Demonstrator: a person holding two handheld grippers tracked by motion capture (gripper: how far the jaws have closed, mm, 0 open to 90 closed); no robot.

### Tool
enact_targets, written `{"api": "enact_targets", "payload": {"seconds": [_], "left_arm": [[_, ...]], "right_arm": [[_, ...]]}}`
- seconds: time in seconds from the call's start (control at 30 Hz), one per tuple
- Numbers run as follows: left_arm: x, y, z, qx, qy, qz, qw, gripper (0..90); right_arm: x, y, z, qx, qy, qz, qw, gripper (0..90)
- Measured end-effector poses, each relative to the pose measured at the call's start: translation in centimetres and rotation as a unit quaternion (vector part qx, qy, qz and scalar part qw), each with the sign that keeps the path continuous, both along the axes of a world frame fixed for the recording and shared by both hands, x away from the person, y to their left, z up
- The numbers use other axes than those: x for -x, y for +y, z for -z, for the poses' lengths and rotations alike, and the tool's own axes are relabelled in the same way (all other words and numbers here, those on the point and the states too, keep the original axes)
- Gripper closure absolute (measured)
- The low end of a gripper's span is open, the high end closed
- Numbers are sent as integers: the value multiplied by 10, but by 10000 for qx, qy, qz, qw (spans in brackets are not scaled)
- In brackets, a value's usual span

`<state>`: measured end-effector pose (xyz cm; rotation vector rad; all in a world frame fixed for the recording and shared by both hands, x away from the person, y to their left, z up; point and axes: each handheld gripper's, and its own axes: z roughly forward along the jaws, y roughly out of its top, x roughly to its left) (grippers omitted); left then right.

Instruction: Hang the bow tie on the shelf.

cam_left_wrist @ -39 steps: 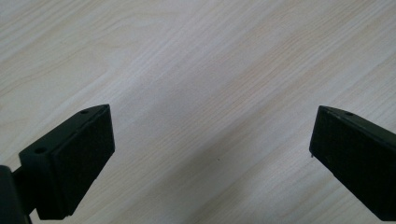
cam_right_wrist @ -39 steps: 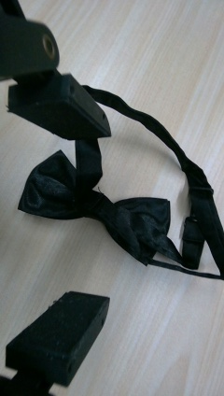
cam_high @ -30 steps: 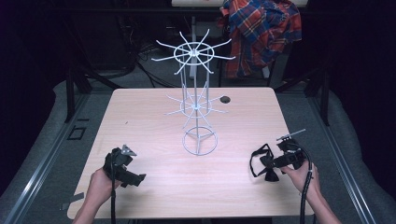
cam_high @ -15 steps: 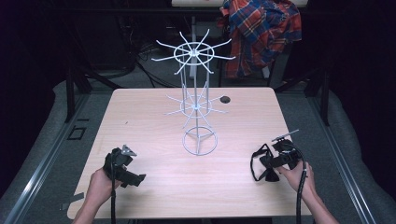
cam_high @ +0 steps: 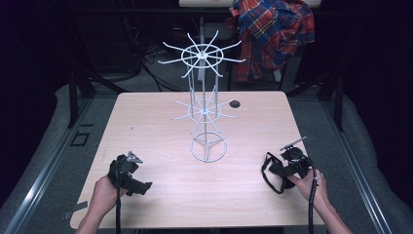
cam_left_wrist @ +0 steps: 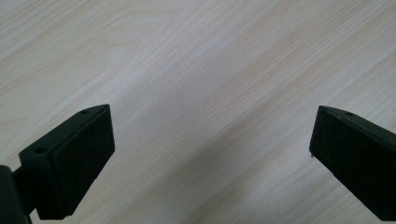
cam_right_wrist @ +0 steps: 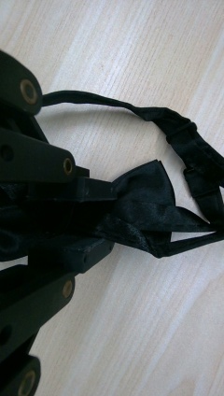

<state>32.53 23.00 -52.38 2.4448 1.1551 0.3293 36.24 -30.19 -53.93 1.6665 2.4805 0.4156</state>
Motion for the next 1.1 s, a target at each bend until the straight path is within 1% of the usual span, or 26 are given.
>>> {"api": "enact_targets", "payload": {"seconds": [0.2,0.23,0.27,0.3,0.33,0.37,0.4,0.43,0.47,0.53,0.57,0.6,0.63,0.67,0.7,0.73,0.8,0.83,0.87,0.93,1.0,1.1], "left_arm": [[0,0,0,3,2,-1,10000,2],[0,0,0,4,5,-2,10000,2],[0,0,0,3,4,0,10000,2],[0,0,0,5,5,0,10000,2],[0,0,0,4,4,1,10000,2],[0,0,0,4,5,1,10000,2],[0,0,0,5,6,0,10000,2],[0,0,1,7,-6,-5,10000,2],[0,0,0,3,8,1,10000,2],[0,0,0,6,4,1,10000,2],[0,0,0,8,4,0,10000,2],[0,0,1,13,-7,-4,10000,2],[0,0,0,6,9,3,10000,2],[0,0,0,9,6,-1,10000,2],[0,0,0,9,7,-2,10000,2],[0,0,0,6,4,0,10000,2],[0,0,0,8,5,-1,10000,2],[0,0,0,6,8,0,10000,2],[0,0,1,4,13,-1,10000,2],[0,0,1,3,13,0,10000,2],[0,0,0,-5,14,-1,10000,2],[-1,0,1,2,14,2,10000,2]], "right_arm": [[0,1,-1,103,-18,-84,9999,761],[1,2,0,36,-125,-36,9999,762],[1,1,-1,21,-122,-74,9999,762],[1,1,-2,133,-109,-148,9997,762],[1,1,-3,143,-130,-163,9997,762],[2,2,-4,98,-168,-175,9997,763],[2,2,-6,143,-182,-220,9995,763],[3,3,-5,59,-278,-150,9995,764],[3,3,-8,92,-257,-201,9994,764],[4,4,-10,142,-286,-260,9991,764],[5,5,-10,99,-400,-199,9990,764],[6,5,-10,70,-414,-215,9989,764],[6,5,-13,79,-372,-279,9989,764],[6,5,-15,105,-402,-314,9986,765],[7,6,-14,33,-489,-250,9985,765],[7,6,-18,34,-455,-322,9984,764],[8,6,-19,28,-478,-327,9983,764],[8,5,-21,76,-473,-357,9982,764],[9,6,-22,82,-572,-352,9977,765],[10,6,-25,107,-568,-372,9976,765],[11,6,-29,78,-679,-390,9969,764],[12,6,-31,38,-717,-396,9966,764]]}}
